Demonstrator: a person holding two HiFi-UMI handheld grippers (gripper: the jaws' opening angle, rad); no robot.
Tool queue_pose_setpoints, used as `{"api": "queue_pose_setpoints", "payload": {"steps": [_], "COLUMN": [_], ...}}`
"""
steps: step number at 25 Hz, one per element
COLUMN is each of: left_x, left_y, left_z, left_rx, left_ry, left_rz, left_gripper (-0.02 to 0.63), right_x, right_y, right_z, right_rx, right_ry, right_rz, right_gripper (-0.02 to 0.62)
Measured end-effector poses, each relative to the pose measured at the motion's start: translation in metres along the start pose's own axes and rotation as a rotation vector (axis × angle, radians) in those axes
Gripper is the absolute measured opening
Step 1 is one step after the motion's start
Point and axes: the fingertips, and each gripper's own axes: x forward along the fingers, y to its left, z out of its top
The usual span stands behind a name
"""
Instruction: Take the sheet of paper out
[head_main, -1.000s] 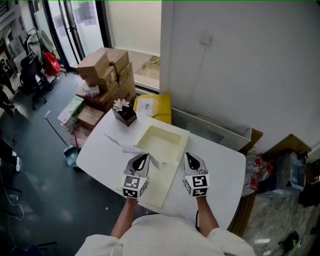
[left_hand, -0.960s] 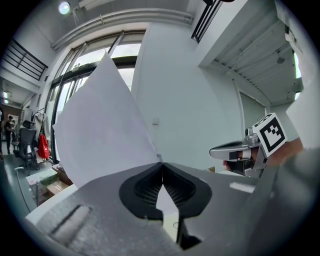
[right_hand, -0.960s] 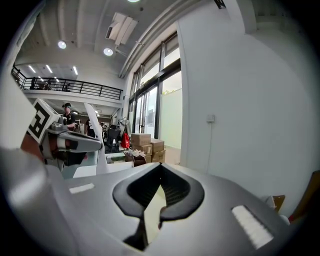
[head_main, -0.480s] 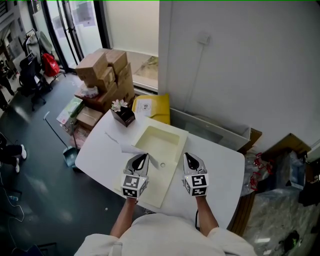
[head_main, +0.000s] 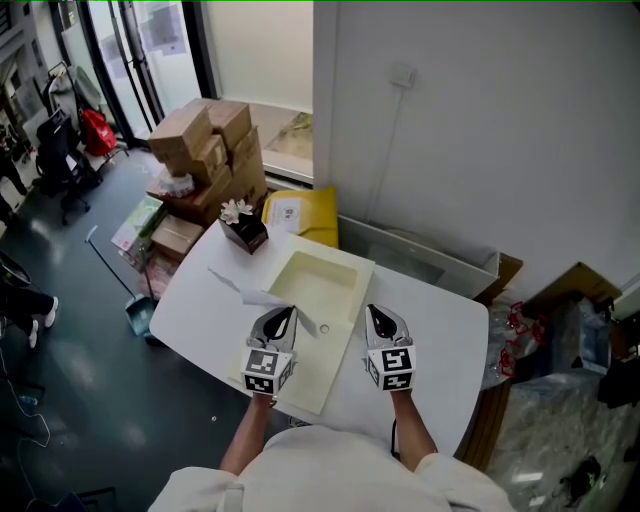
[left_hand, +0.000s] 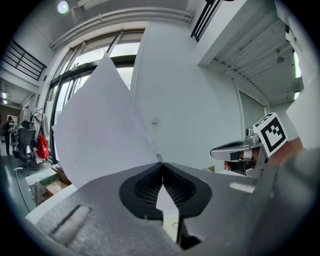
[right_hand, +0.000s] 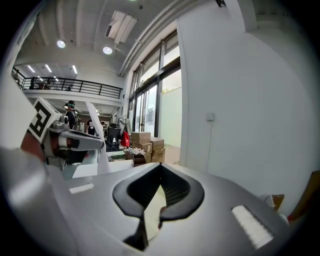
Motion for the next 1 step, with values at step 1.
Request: {"api": "queue_pose_setpoints", "payload": {"steps": [1], "left_x": [0.0006], "left_y": [0.0003], "left_z": [0.0002], "left_rx": [0.001], "left_ry": [-0.001], "left_rz": [0.000], "left_gripper": [0.005], "right_x": [0.0005], "right_y": [0.0001], "right_z": [0.0000], "right_rx": [0.000], "right_ry": [0.000], "right_rz": [0.001], "right_gripper": [0.002]}}
